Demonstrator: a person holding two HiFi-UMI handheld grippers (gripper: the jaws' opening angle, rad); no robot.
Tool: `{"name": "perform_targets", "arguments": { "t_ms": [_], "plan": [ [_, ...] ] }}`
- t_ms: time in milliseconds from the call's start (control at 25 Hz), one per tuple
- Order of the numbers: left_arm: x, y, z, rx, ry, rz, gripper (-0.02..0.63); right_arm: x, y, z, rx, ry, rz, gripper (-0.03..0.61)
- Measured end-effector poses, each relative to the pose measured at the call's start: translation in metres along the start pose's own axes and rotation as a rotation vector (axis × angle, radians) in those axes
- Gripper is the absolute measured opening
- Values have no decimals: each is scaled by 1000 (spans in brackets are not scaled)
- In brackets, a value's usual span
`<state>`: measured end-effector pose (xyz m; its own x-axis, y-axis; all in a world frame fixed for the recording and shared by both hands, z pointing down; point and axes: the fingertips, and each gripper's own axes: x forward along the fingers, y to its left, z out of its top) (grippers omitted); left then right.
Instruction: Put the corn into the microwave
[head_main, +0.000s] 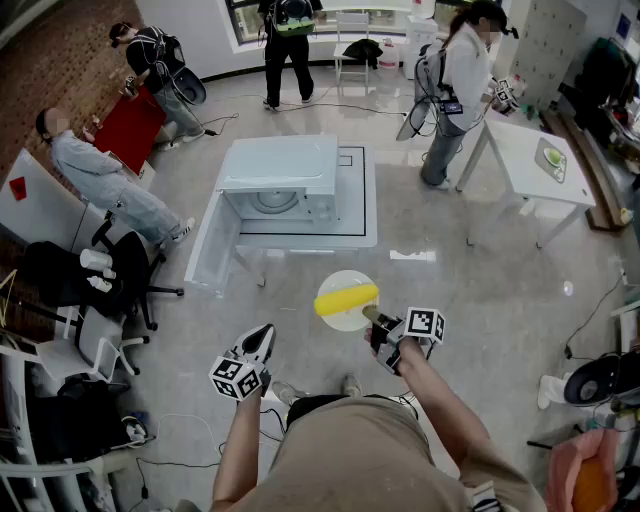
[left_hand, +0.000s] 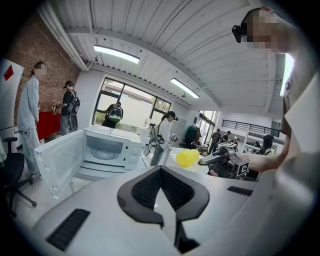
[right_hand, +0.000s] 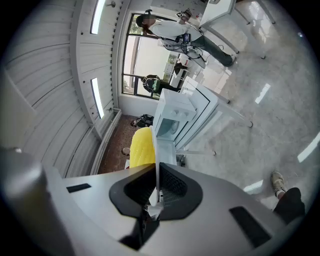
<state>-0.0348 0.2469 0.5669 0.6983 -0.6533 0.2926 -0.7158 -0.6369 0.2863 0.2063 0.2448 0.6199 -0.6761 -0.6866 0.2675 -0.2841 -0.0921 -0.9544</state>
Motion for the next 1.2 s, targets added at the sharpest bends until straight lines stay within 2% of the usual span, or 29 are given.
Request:
{"name": "perform_targets", "arguments": {
  "t_ms": [160,920,1200],
  "plan": [
    [5,-1,4,7,5,-8,2,3,6,0,39,-2,26,18],
    [0,-9,4,22,8,13,2,4,15,0,44,22,64,25],
    [-7,2,5,13,9,29,2,20,19,-2,45,37,63,24]
  ]
}}
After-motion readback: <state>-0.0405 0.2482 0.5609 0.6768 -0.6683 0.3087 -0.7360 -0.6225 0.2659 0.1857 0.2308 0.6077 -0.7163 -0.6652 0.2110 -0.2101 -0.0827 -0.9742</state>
